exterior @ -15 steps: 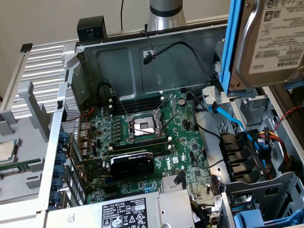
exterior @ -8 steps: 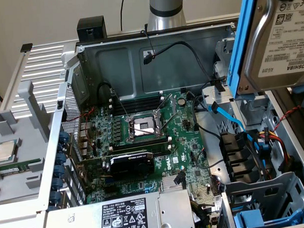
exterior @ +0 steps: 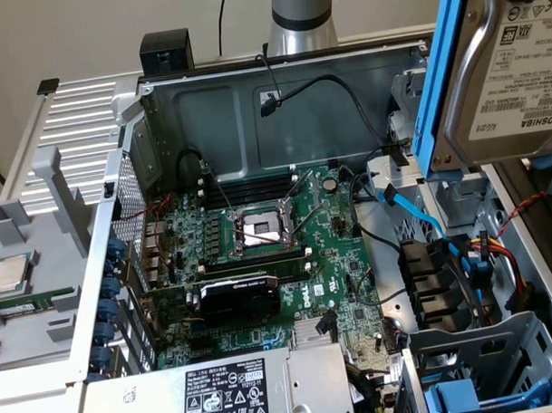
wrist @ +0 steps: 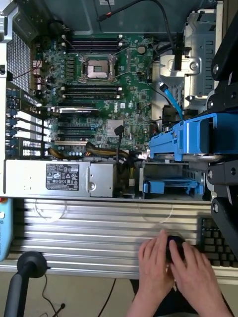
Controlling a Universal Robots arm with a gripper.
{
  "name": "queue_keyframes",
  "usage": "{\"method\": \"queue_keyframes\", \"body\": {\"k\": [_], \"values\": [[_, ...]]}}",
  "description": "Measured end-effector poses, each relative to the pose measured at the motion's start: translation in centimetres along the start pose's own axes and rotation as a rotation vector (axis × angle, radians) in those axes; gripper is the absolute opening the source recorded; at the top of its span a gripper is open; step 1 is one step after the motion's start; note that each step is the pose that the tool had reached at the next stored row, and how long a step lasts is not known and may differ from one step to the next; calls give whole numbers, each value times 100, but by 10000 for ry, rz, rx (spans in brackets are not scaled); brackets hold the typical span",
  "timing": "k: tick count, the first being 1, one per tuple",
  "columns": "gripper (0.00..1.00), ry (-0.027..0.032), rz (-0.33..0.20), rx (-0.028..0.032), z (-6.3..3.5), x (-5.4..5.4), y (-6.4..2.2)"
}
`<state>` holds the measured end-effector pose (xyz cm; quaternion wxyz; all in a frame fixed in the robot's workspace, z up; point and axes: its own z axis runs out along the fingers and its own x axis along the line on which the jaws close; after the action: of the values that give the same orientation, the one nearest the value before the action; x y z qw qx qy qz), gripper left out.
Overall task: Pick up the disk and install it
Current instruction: 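Insert the disk into the insertion slot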
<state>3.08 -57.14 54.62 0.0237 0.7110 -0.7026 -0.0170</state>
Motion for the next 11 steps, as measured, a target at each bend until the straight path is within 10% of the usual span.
{"method": "queue_keyframes", "body": {"k": [11], "values": [[37,-29,0,0,-4,16,-77]]}}
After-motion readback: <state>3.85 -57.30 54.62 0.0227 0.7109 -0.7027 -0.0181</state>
